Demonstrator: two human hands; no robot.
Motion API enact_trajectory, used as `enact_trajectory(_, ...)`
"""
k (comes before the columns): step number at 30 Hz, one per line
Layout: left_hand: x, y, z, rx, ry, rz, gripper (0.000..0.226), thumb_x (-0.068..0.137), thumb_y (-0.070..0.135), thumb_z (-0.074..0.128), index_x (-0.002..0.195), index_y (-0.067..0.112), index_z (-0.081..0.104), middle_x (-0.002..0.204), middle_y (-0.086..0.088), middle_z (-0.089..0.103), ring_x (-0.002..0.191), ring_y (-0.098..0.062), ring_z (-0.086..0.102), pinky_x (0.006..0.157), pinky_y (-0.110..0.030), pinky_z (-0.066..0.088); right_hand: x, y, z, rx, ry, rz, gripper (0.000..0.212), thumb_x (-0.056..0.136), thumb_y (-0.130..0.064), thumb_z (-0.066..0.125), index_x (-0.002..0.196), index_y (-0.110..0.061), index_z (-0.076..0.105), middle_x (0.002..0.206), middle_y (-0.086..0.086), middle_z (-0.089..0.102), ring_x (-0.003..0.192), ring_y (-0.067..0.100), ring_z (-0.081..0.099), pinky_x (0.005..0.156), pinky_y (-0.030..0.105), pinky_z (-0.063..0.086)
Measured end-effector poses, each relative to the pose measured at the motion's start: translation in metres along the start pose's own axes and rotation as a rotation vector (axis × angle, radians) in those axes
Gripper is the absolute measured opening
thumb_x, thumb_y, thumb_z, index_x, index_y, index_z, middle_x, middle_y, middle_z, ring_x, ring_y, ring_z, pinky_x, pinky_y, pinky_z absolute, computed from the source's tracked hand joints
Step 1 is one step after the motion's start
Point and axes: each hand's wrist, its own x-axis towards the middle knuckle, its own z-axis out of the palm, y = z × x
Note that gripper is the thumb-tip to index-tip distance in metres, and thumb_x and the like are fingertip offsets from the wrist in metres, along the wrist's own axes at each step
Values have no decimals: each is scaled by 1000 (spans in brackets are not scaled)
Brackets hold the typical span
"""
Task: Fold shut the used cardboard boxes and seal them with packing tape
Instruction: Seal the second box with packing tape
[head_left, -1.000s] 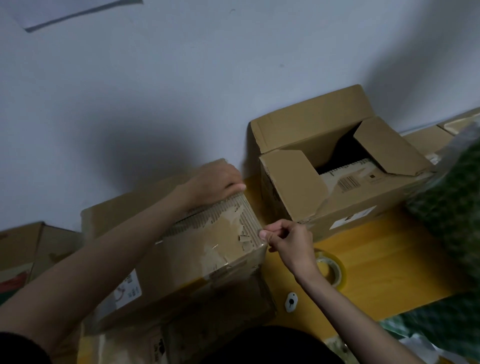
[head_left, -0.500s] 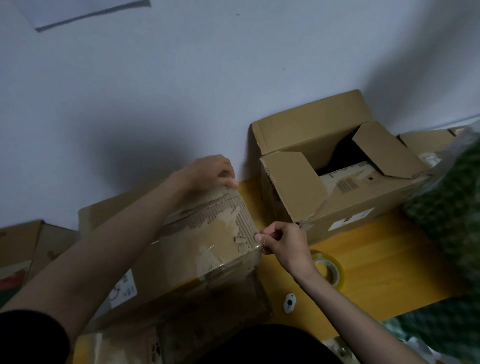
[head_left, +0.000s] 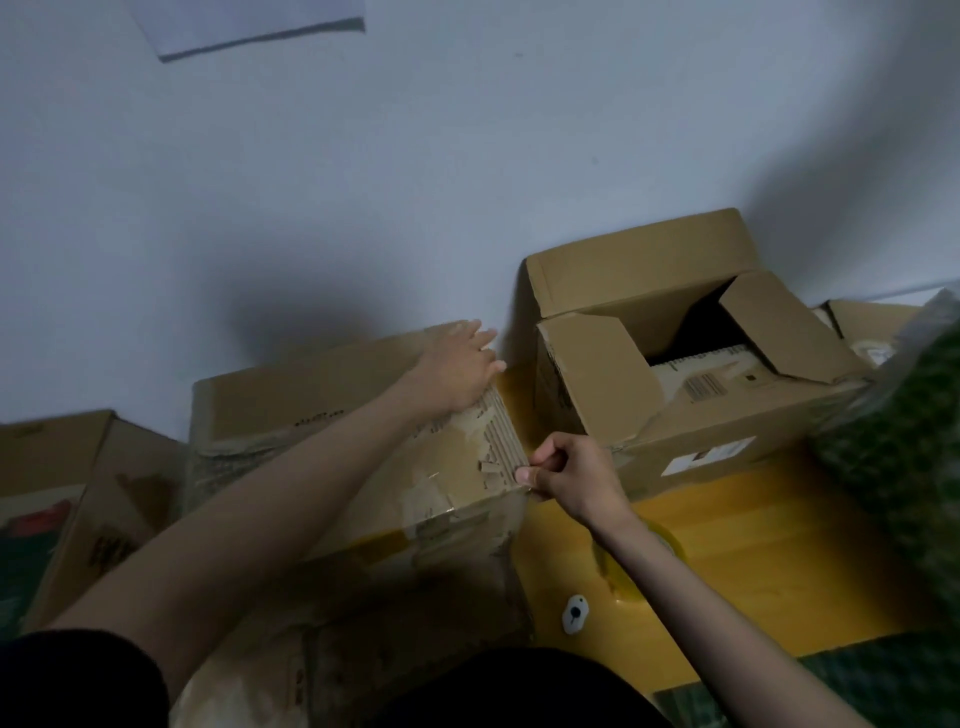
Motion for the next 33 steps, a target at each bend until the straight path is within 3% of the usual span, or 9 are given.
enact_trajectory(2, -27, 23, 13, -70, -30, 18, 68, 105, 52, 8, 149, 15, 44, 164, -6, 22, 155, -26, 7, 126, -46, 10, -2, 0, 1, 40, 8, 4, 22, 79, -10, 84, 75, -13, 62, 77, 16, 69, 72, 29, 70, 58, 25, 58)
enact_trajectory(6, -97, 63, 26, -187, 38, 19, 61, 107, 49, 12, 160, 18, 15, 168, 1, 2, 155, -15, -5, 127, -39, 3, -7, 1, 9, 33, 58, 2, 17, 82, -8, 82, 81, -7, 65, 75, 9, 68, 68, 21, 70, 58, 21, 58)
enact_trajectory(12, -140, 91, 47, -51, 131, -51, 63, 106, 50, 9, 160, 19, 2, 168, 2, -5, 154, -12, -10, 127, -38, 1, -12, -2, 9, -53, 60, -23, 11, 87, -8, 77, 90, -3, 68, 80, 9, 71, 74, 21, 71, 57, 16, 54)
enact_trajectory(15, -139, 86, 40, -156, 125, -49, 63, 107, 51, 15, 161, 20, 3, 168, 4, -4, 153, -9, -10, 127, -37, -1, -14, -8, 11, -297, 89, -115, 13, 88, -15, 75, 93, -11, 64, 88, 6, 67, 82, 24, 65, 71, 36, 56)
enact_trajectory(17, -154, 80, 34, -249, 157, -86, 64, 107, 50, 20, 161, 20, 3, 168, 3, -1, 154, -9, -7, 127, -36, -1, -18, -20, 17, -468, 134, -185, 18, 87, -15, 74, 101, -16, 61, 103, 5, 57, 99, 23, 55, 84, 41, 52)
enact_trajectory(20, -201, 66, 37, -387, 349, -273, 59, 107, 42, 33, 160, 21, 17, 167, 3, 15, 154, -11, 9, 126, -34, 10, -32, -48, 41, -498, 91, -413, 23, 87, -11, 70, 103, -21, 56, 108, -1, 52, 104, 18, 46, 83, 26, 42)
enact_trajectory(23, -258, 44, 41, -486, 604, -527, 39, 101, 26, 55, 139, 17, 56, 139, 1, 52, 129, -10, 45, 110, -30, 43, -42, -76, 86, -443, -151, -601, 22, 89, -11, 69, 98, -26, 57, 111, -11, 51, 106, 7, 47, 82, 10, 37)
enact_trajectory(27, -316, 15, 48, -454, 788, -799, 20, 96, 19, 64, 114, 14, 71, 109, 1, 58, 105, -14, 56, 88, -31, 53, -45, -94, 140, -488, -283, -762, 17, 87, -15, 74, 93, -23, 61, 101, -10, 48, 99, 11, 48, 82, 21, 39)
enact_trajectory(33, -348, 4, 59, -532, 890, -929, 14, 91, 15, 71, 105, 13, 74, 102, 7, 59, 97, -12, 59, 86, -34, 55, -42, -89, 150, -465, -305, -821, 24, 82, -22, 81, 103, -18, 72, 109, -1, 60, 107, 18, 56, 90, 35, 50)
